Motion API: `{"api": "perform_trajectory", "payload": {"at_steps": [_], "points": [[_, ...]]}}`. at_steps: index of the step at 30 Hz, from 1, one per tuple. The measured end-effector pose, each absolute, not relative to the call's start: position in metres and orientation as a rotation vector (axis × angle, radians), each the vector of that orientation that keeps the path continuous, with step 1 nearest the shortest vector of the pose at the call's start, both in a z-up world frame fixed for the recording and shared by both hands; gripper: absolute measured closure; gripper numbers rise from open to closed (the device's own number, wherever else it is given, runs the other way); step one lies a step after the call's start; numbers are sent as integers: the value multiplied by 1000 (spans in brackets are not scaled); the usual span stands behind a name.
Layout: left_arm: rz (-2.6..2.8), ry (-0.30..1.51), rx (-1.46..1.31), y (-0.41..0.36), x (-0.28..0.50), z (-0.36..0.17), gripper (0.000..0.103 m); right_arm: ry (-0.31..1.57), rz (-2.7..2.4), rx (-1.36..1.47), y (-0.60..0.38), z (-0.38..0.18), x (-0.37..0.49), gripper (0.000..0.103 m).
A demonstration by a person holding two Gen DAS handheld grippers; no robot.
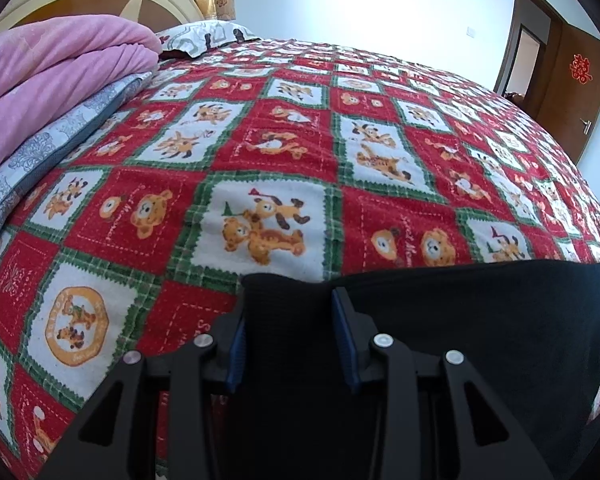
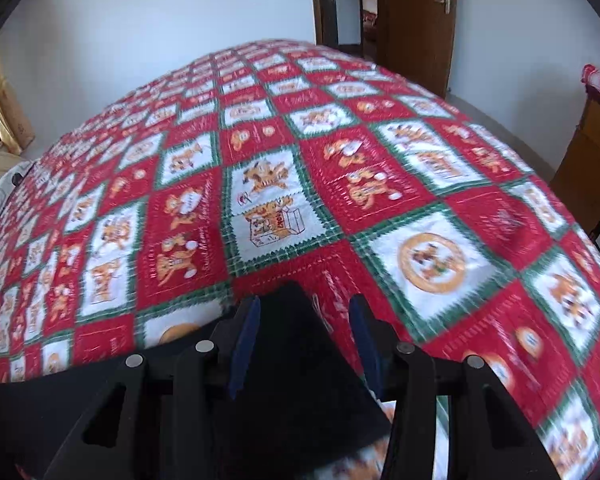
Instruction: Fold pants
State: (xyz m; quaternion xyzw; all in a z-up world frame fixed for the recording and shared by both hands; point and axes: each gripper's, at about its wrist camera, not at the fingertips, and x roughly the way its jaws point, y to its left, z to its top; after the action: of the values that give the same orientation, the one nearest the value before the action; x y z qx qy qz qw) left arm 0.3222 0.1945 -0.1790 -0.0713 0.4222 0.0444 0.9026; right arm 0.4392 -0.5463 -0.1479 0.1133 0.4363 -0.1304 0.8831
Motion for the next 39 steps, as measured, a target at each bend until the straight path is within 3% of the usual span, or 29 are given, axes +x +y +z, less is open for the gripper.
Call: {"api": "perform_trajectory", "payload": {"at_steps": [5,6,8,11,15,30,39], "points": [[83,871,-162,195,323,-181,62,979,-242,242,-552,-174,467,56],[79,871,-169,196,323,-182,62,990,-239,237,-552,-177,470,60],[73,867,-183,197,323,-183,63,1000,-225,214,-550,-181,475,83],[79,863,-165,194,323,-182,65,989,-188,206,-547,-179,473,95],[37,842,-171,193,321,-176,89,933,-178,197,-539,-163,461,96],[-94,634,-322,206,273,-109,90,604,-83,187,-521,-45,324,96],[-180,515,-395,214,215,-101,90,532,-60,258,-536,-52,228,96]]}}
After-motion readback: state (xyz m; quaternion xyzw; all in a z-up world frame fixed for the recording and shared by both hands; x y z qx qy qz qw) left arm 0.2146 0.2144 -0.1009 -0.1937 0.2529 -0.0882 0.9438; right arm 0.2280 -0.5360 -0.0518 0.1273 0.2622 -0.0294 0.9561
